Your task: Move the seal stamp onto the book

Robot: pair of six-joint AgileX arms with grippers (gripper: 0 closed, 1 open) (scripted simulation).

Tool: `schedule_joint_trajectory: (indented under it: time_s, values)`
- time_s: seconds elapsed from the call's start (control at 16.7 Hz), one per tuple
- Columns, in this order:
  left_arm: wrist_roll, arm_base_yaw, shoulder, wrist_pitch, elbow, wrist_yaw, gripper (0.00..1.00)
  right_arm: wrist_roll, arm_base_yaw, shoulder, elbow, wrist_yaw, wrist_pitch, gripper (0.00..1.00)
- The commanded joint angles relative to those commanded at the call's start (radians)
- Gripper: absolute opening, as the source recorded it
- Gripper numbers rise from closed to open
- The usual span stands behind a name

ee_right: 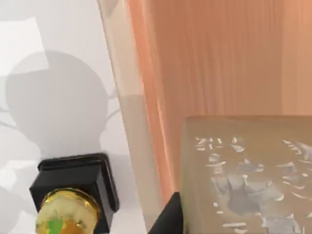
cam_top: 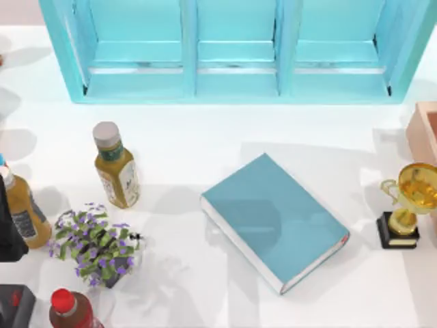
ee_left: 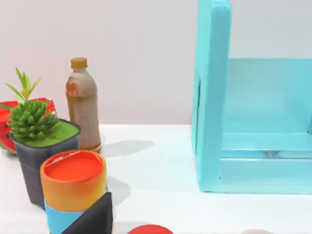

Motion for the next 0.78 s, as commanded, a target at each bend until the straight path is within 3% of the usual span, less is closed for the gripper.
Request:
schedule_joint_trajectory:
  time_s: [0.3, 0.78]
  values:
    - [0.0, 0.0, 0.0, 0.0, 0.0, 0.0, 1.0, 0.053, 0.18, -0.084, 0.101, 0.032, -0.175, 0.0]
    - [0.0, 0.0, 0.0, 0.0, 0.0, 0.0, 1.0, 0.081, 0.234, -0.087, 0.125, 0.04, -0.167, 0.0]
